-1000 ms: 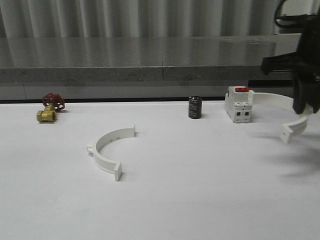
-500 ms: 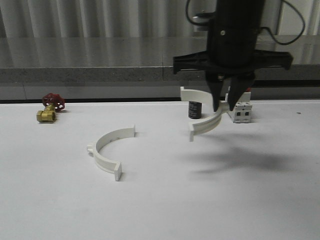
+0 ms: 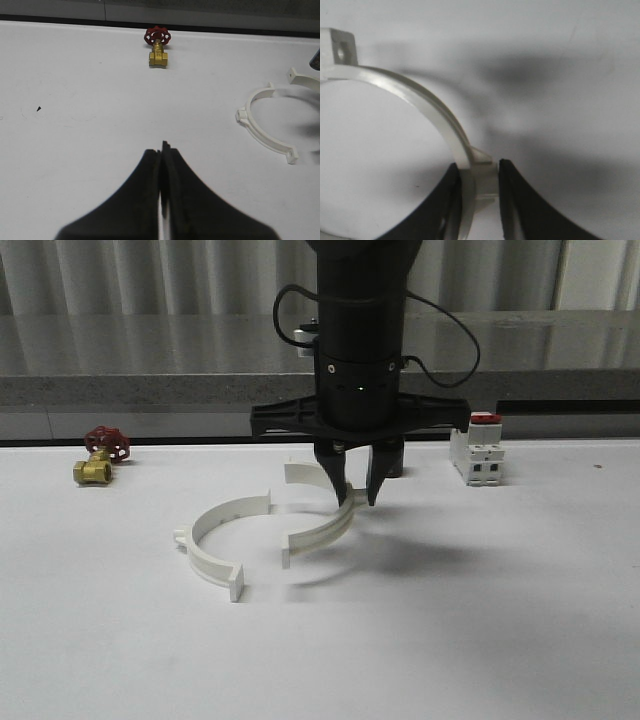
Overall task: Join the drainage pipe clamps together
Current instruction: 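Carry the clamp half toward the placed half, open side facing it, then lower and press the held half against the placed half's ends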
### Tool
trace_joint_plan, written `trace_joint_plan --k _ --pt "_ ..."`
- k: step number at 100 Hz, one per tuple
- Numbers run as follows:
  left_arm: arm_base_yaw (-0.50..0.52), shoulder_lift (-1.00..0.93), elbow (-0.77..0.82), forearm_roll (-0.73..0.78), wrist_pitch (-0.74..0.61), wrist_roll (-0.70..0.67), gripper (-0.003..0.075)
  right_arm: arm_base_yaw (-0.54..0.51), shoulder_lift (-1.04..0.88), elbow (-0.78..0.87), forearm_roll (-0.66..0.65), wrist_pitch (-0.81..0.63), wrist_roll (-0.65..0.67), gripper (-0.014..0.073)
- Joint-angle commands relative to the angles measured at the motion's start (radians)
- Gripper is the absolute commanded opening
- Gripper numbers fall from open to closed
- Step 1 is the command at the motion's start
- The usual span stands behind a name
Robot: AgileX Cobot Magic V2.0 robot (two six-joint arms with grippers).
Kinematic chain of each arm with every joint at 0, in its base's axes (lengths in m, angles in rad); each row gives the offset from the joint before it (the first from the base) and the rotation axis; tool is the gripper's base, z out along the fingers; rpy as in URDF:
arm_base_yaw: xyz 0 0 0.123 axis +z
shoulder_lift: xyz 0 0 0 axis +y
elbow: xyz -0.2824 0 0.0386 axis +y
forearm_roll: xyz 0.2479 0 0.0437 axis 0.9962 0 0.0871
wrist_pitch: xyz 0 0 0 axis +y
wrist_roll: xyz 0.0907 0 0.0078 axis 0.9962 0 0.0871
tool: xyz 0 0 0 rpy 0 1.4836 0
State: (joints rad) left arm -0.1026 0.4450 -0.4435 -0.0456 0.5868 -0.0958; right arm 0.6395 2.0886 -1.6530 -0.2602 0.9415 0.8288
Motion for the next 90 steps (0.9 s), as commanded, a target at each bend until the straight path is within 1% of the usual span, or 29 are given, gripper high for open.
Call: trace_joint_plan --k 1,23,64,90 --pt "0.003 0.004 -0.028 -0.005 -0.072 0.000 -0.0020 0.008 -0.050 -0.035 -0.014 -0.010 0.018 0.0143" --pt "0.003 0.004 -0.028 -0.008 -0.072 0.000 -0.0020 0.016 -0.030 -0.035 0.005 -0.017 0.038 0.0143" --pt "0.003 0.004 -0.028 -0.008 -0.072 0.000 -0.0020 0.016 -0.017 -0.035 0.054 -0.074 0.055 0.0143" --pt "0.003 0.004 -0.028 -0.008 -0.072 0.000 -0.0020 0.016 -0.017 -0.035 0.056 -0.079 0.060 0.0143"
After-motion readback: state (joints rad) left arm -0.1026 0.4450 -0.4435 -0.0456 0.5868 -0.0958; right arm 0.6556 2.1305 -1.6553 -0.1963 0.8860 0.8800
